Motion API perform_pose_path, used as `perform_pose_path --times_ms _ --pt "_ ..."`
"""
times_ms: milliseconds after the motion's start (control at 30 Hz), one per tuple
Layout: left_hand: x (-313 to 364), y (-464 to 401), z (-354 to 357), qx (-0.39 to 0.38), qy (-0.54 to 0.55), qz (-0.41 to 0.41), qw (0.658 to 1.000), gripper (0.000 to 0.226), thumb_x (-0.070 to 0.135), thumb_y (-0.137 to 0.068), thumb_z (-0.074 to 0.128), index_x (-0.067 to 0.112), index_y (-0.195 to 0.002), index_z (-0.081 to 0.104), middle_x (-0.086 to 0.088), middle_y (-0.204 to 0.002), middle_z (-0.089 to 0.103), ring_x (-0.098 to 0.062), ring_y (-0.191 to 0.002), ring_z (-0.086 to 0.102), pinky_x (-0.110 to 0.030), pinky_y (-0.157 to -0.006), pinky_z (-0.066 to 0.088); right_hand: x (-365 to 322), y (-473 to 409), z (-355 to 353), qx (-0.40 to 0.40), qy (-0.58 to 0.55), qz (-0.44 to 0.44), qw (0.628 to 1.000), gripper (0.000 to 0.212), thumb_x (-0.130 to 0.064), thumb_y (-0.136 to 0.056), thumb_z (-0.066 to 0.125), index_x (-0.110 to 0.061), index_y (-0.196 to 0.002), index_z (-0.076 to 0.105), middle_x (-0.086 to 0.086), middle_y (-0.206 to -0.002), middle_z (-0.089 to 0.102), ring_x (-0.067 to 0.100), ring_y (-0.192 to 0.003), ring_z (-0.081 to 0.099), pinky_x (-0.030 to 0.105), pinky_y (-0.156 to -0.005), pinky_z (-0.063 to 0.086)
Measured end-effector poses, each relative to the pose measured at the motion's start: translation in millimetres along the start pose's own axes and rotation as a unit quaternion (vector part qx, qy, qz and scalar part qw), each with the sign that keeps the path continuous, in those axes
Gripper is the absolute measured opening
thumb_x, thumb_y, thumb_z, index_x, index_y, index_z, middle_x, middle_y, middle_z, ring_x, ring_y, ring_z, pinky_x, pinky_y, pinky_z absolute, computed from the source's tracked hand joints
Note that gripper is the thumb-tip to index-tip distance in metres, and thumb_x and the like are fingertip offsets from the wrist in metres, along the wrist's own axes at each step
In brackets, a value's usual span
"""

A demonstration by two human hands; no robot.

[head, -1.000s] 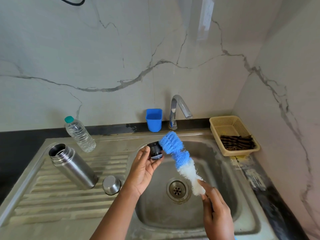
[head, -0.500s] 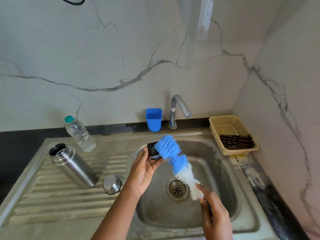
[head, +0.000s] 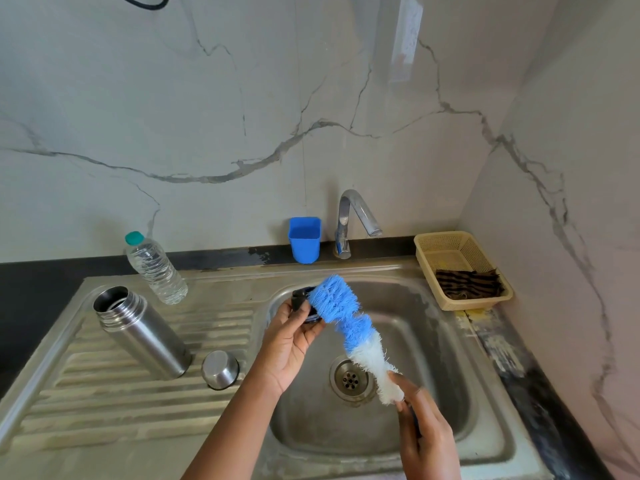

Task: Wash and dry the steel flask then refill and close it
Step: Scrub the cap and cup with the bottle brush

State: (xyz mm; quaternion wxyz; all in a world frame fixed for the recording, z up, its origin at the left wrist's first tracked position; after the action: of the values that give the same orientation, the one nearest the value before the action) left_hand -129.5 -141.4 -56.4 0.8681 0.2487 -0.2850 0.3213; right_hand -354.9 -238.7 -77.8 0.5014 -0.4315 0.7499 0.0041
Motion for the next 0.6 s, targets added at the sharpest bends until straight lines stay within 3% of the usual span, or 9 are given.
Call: perform_pose_path --times_ms 133,333,433,500,600 --pt "-1.9 2.9 3.7 -0.026 0.035 -0.013 0.999 0.093 0.025 -0.055 0.097 0.000 -0.132 0.052 -0.023 -0.132 0.061 -0.031 -0.117 0.064 -0.034 -0.084 0.059 2.3 -1.0 -3.3 0.010 0.004 0.015 1.000 0.065 0.003 -0.087 0.059 -0.049 -0.125 0.055 -0.010 -0.099 0.064 0.011 -0.075 0.061 0.007 -0.068 0.044" --pt "-1.1 3.6 5.5 -0.010 0.074 -0.006 0.997 0.081 0.030 -0.060 0.095 0.003 -0.127 0.059 -0.020 -0.130 0.063 -0.029 -0.116 0.065 -0.036 -0.081 0.060 -4.2 -0.4 0.5 -0.003 0.024 0.001 1.000 0.056 -0.006 -0.091 0.053 -0.050 -0.126 0.053 -0.012 -0.096 0.060 0.016 -0.067 0.059 0.013 -0.060 0.045" --pt "-1.1 7.6 9.2 0.005 0.102 -0.022 0.995 0.054 0.026 -0.085 0.071 0.001 -0.130 0.055 -0.021 -0.126 0.065 -0.029 -0.111 0.068 -0.035 -0.082 0.061 0.2 0.8 0.1 0.008 0.026 0.014 1.000 0.065 0.002 -0.090 0.056 -0.052 -0.127 0.051 -0.012 -0.093 0.058 0.011 -0.064 0.054 0.011 -0.059 0.043" --pt "-0.8 8.4 7.8 0.009 0.099 -0.026 0.995 0.043 0.025 -0.091 0.054 0.001 -0.128 0.056 -0.019 -0.121 0.068 -0.026 -0.105 0.070 -0.033 -0.080 0.061 -1.6 2.6 -0.5 -0.003 0.032 0.007 0.999 0.061 -0.003 -0.091 0.054 -0.052 -0.128 0.050 -0.013 -0.094 0.059 0.013 -0.063 0.054 0.012 -0.057 0.044" --pt "1.3 8.9 5.7 0.009 0.085 -0.018 0.996 0.038 0.024 -0.092 0.051 0.004 -0.123 0.061 -0.017 -0.117 0.070 -0.023 -0.101 0.072 -0.031 -0.074 0.062 -5.9 3.9 -1.0 -0.016 0.040 -0.004 0.999 0.057 -0.010 -0.089 0.052 -0.052 -0.127 0.050 -0.014 -0.095 0.058 0.013 -0.063 0.054 0.012 -0.057 0.045"
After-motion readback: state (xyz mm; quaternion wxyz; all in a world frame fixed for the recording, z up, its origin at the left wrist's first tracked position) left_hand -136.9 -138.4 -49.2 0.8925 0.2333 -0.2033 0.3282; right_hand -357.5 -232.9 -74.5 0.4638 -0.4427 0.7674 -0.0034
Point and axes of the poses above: each hand's wrist, its own y-axis away from the middle knuckle, its own z-axis out of the palm, x = y × z, the point moved 5 cm from there along -y, towards the middle knuckle
